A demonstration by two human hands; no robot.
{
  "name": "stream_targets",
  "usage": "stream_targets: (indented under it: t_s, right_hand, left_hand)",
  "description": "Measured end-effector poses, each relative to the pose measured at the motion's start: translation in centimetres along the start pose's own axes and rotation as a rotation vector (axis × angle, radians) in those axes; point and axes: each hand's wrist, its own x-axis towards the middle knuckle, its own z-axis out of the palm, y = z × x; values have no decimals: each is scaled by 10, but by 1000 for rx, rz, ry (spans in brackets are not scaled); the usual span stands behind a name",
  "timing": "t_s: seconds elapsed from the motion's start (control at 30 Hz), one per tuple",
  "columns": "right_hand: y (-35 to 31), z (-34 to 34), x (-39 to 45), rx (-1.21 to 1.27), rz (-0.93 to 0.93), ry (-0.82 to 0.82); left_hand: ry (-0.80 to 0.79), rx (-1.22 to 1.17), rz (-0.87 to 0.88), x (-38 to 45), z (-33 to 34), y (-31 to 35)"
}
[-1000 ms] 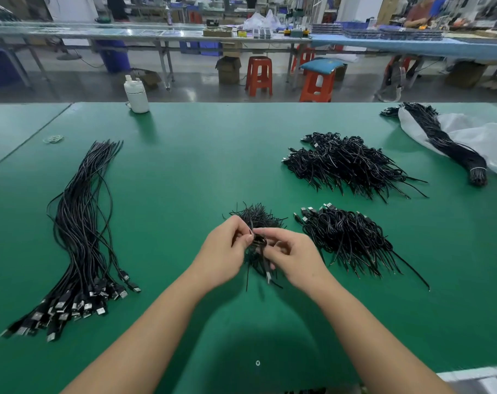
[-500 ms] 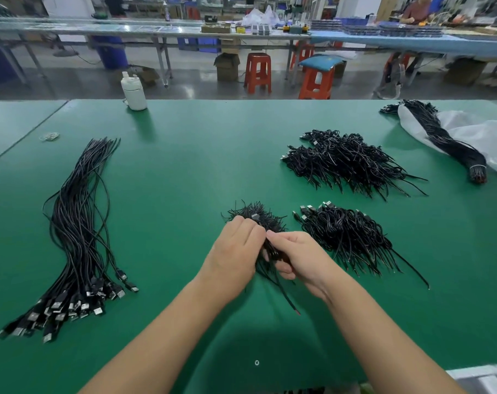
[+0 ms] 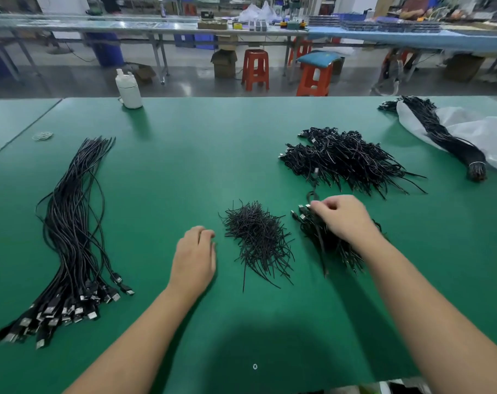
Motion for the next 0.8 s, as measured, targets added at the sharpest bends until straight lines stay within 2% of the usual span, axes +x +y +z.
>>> stream_targets:
  t_s: [0.1,0.2,0.33,0.43,0.53,0.63,0.67,0.73,0.8]
  right_hand:
    - [26,-17,30,-252,62,103]
    - [49,-23,54,-370,131,151]
    - [65,-17,69,-433,239,99]
    - [70,-4,65,-572,240,60]
    - [67,1,55,-701,180,156]
    - [50,9,38,-637,-13,336]
    - [43,17,30,-584,-98,336]
    - [32,42,11,-463,-199,240]
    - [27,77,-10,-311,-178,148]
  left_hand:
    - [-82,93,-54,-12,6,-23]
    - [-83,90,-80,-18,10,-30]
    - [-67,78,-55,-19,15,-31]
    - [-42,51,-72,-19,17,-33]
    - [-29,28,-90,-19,18,-32]
    - [-19,22,-100,-19,17,-31]
    - [-11,18,-105,-20,16,-31]
    - [4,4,-118,-21,14,-30]
    - [23,-16,-128,-22,11,-29]
